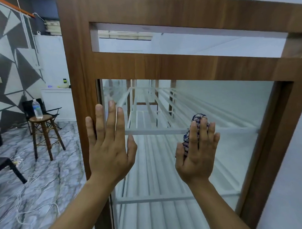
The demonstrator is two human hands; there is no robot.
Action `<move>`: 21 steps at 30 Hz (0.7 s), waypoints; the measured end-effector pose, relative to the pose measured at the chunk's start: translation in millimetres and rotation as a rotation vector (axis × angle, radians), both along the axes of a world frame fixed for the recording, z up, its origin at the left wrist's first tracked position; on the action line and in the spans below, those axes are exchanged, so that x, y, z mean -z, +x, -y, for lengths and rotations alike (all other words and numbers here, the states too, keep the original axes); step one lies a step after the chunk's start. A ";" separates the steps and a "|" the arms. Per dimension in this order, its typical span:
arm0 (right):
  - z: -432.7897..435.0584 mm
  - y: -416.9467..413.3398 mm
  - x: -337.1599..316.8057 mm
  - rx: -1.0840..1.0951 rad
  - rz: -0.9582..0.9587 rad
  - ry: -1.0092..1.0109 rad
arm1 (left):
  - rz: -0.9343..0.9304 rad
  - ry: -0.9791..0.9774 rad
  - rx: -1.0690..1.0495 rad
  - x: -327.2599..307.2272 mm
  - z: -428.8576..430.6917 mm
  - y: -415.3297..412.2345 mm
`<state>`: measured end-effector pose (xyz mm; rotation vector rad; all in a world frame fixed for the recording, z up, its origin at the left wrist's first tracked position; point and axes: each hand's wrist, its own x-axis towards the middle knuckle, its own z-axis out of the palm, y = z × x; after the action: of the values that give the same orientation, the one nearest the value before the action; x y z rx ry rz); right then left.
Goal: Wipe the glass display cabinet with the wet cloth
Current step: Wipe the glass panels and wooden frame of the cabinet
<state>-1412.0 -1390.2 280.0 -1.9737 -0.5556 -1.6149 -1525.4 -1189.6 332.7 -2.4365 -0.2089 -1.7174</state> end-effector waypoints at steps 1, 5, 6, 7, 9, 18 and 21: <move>-5.0 -2.3 -0.9 0.001 -0.004 0.011 | -0.007 0.004 -0.002 2.4 0.2 -0.3; -32.5 -14.9 1.9 -0.043 0.049 -0.108 | -0.048 0.033 -0.025 19.5 0.4 -2.4; -39.3 -17.9 4.5 -0.051 0.065 -0.147 | -0.057 0.040 -0.028 24.7 0.3 -2.9; -45.0 -20.1 7.7 -0.055 0.076 -0.173 | -0.065 0.046 -0.031 29.9 -0.1 -3.6; -52.6 -22.9 13.7 -0.055 0.078 -0.192 | -0.081 0.049 -0.036 39.1 -1.0 -5.1; -67.6 -26.9 38.9 -0.072 0.101 -0.214 | -0.167 0.054 0.015 71.4 -6.5 -15.3; -77.9 -31.5 55.7 -0.072 0.107 -0.204 | -0.224 0.072 0.064 83.2 -11.5 -23.5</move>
<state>-1443.5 -1312.2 224.3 -1.9932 -0.8529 -1.6836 -1548.9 -1178.1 249.5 -2.5808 -0.0411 -1.4323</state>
